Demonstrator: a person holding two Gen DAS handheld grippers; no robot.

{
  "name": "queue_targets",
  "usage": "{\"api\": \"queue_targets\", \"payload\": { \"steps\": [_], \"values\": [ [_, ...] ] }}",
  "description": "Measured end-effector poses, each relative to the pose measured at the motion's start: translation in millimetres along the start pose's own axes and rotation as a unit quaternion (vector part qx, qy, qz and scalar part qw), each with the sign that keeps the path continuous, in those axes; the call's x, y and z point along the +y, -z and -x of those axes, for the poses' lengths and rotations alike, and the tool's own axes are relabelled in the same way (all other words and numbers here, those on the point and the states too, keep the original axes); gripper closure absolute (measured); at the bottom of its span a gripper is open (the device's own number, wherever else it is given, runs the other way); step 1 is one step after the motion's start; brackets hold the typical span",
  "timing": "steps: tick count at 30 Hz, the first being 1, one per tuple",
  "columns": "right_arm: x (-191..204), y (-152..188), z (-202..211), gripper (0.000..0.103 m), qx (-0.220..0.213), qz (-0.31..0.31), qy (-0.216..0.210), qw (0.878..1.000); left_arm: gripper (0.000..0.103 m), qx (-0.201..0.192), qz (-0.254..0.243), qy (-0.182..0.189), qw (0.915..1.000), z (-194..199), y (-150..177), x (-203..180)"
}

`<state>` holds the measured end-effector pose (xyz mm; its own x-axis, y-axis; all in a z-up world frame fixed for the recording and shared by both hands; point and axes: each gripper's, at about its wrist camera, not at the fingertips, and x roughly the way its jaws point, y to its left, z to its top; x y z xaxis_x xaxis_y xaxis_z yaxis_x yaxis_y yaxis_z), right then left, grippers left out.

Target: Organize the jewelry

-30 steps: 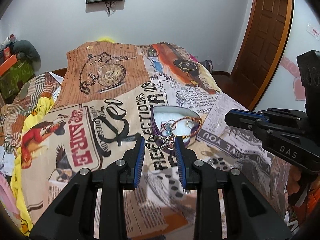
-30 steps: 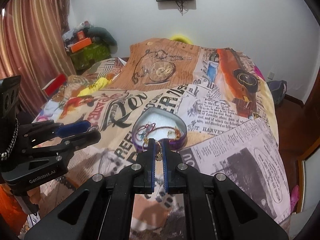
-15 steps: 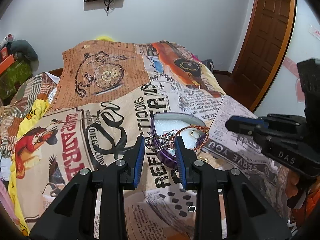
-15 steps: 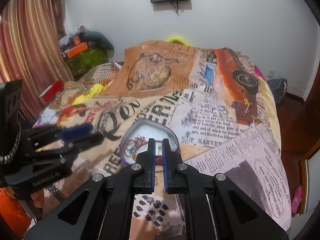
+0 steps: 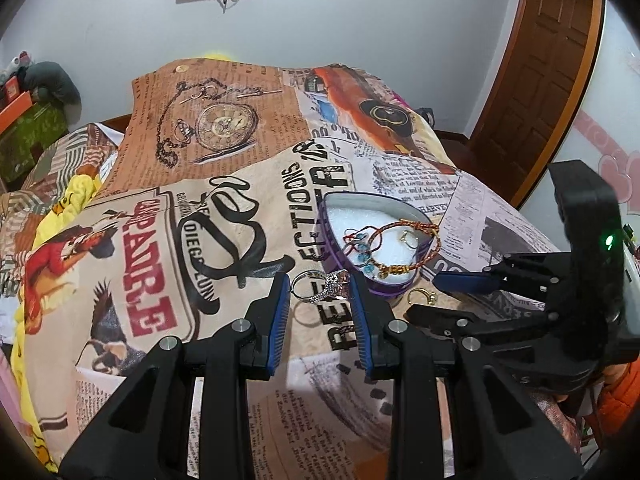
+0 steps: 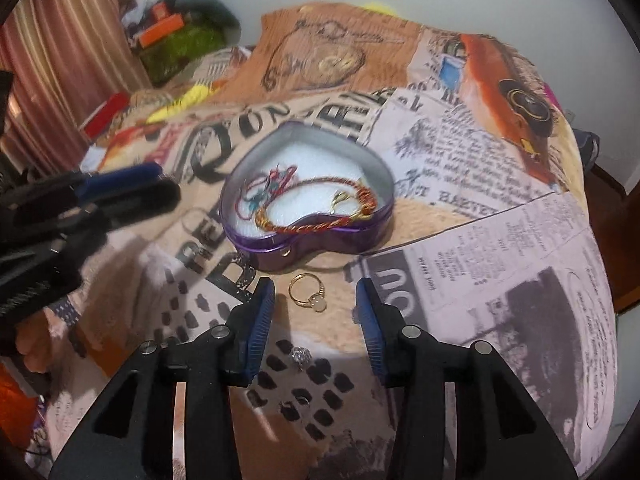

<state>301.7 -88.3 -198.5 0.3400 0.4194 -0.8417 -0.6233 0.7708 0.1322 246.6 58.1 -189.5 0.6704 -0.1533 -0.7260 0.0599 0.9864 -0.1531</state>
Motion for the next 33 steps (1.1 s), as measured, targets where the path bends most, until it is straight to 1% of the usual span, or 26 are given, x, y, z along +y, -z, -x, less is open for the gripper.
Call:
{"api": "queue_targets", "payload": {
  "steps": [4, 6, 7, 8, 13, 17, 21, 25, 30, 33],
  "values": [
    [7, 4, -6, 0.065, 0.000, 0.026, 0.014, 1.000, 0.074, 0.004, -0.003, -0.005, 1.0000, -2, 1, 2],
    [7, 4, -7, 0.071, -0.003, 0.032, 0.015, 0.999, 0.074, 0.004, -0.003, -0.005, 1.0000, -1, 1, 1],
    [8, 5, -7, 0.082, -0.003, 0.034, 0.016, 0.999, 0.074, 0.004, -0.002, -0.005, 1.0000, -1, 1, 1],
    [7, 4, -7, 0.086, -0.003, 0.034, 0.013, 0.999, 0.074, 0.003, -0.002, -0.004, 1.0000, -1, 1, 1],
    [7, 4, -3, 0.086, -0.010, 0.026, 0.013, 1.000, 0.074, -0.002, -0.006, -0.004, 1.0000, 2, -3, -1],
    [6, 5, 7, 0.086, -0.024, 0.016, 0.011, 1.000, 0.074, -0.009, -0.009, -0.004, 0.9999, 5, -8, -5],
    [3, 2, 25, 0.086, -0.048, 0.004, 0.014, 0.999, 0.074, -0.016, -0.011, -0.004, 0.9998, 7, -15, -7],
    [0, -8, 44, 0.086, -0.079, -0.002, 0.027, 0.997, 0.074, -0.021, -0.013, 0.000, 0.9997, 7, -23, -9],
    [-5, -19, 55, 0.086, -0.108, -0.013, 0.027, 0.994, 0.074, -0.021, -0.022, 0.005, 0.9995, 2, -32, -14],
    [-8, -26, 54, 0.086, -0.115, -0.020, 0.025, 0.993, 0.074, -0.020, -0.034, 0.003, 0.9992, -2, -34, -19]
  ]
}}
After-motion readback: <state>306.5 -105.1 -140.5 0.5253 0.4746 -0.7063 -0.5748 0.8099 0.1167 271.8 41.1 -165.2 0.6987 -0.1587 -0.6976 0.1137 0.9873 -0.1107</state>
